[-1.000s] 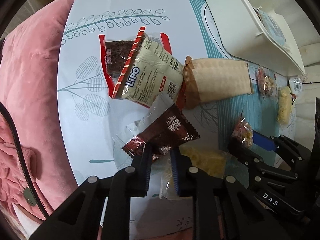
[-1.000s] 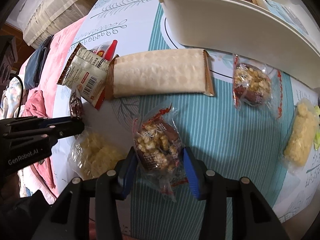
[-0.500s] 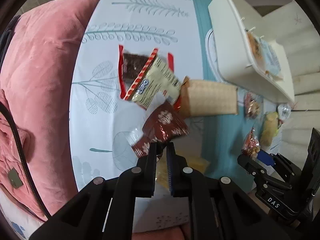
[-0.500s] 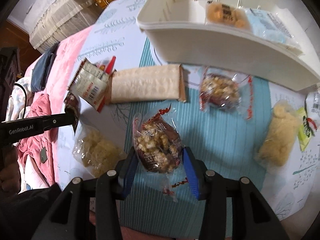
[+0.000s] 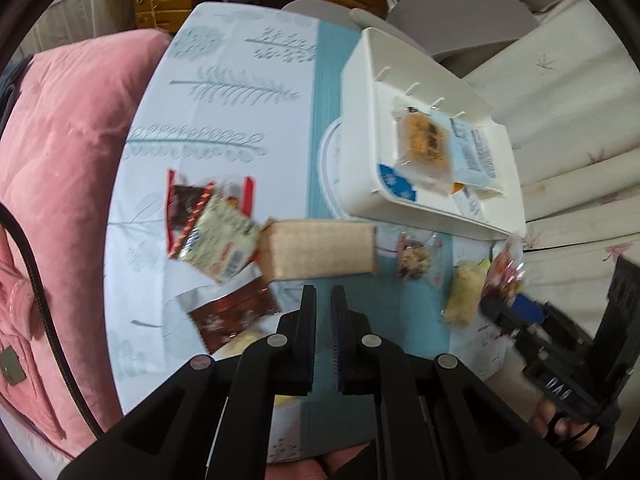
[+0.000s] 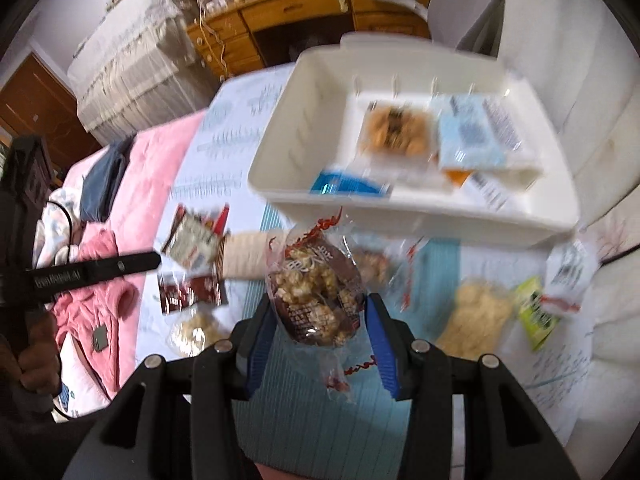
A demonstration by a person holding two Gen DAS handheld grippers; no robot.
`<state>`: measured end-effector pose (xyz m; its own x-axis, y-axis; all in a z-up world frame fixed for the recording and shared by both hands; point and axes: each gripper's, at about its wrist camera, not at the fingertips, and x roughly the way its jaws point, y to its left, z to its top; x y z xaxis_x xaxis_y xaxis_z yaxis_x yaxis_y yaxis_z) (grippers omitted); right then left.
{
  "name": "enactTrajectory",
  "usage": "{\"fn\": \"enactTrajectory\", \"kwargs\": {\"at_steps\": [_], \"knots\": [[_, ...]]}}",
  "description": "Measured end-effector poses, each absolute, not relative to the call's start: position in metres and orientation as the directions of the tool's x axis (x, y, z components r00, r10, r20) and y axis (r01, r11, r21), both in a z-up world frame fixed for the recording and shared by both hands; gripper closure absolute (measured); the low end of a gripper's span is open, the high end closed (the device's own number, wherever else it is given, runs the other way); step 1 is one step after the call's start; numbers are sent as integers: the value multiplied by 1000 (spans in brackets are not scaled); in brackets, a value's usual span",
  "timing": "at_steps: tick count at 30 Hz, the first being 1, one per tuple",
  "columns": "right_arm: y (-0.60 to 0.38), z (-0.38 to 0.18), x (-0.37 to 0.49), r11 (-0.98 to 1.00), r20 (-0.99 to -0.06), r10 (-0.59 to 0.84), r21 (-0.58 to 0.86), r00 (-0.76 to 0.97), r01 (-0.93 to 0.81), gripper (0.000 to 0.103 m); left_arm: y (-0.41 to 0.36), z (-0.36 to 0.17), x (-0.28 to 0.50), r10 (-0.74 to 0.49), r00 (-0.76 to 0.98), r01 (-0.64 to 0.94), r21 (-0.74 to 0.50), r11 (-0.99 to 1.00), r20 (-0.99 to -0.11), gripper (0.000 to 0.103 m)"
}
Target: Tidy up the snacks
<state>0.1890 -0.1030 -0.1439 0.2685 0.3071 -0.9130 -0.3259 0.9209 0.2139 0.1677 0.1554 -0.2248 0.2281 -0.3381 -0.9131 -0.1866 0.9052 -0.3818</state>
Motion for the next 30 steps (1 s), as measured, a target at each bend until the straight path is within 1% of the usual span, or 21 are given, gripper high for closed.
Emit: {"fn": "enactTrajectory", "kwargs": {"at_steps": [8,13,15,17,19,25,30], "knots": [[-132,-101,227,922,-831,321,165,454,-350,58,128,-227,172,-335,240,-213,-386,898,-911,98],[-146,-97,251,936,-777,311,150,547,-319,57,120,-229,174,-320,254,-253,-382,889,-913,98],[-151,-102,262,946,-777,297,159,556,-283,56,119,-231,174,-311,255,-272,-377,886,-916,98],[-155,-111,273,955,-797,277,165,537,-248,46,119,-234,174,-303,251,-288,-369,883,-919,96],[-159,-120,281,957,-819,271,174,506,-231,23,117,-237,172,-291,243,-307,-358,882,-925,95],[-169,-136,285,942,-841,326,253,431,-220,23,117,-242,168,-269,232,-342,-337,877,-935,93],[-175,-146,280,939,-855,339,284,393,-193,23,115,-246,166,-249,217,-356,-314,880,-944,86]]}}
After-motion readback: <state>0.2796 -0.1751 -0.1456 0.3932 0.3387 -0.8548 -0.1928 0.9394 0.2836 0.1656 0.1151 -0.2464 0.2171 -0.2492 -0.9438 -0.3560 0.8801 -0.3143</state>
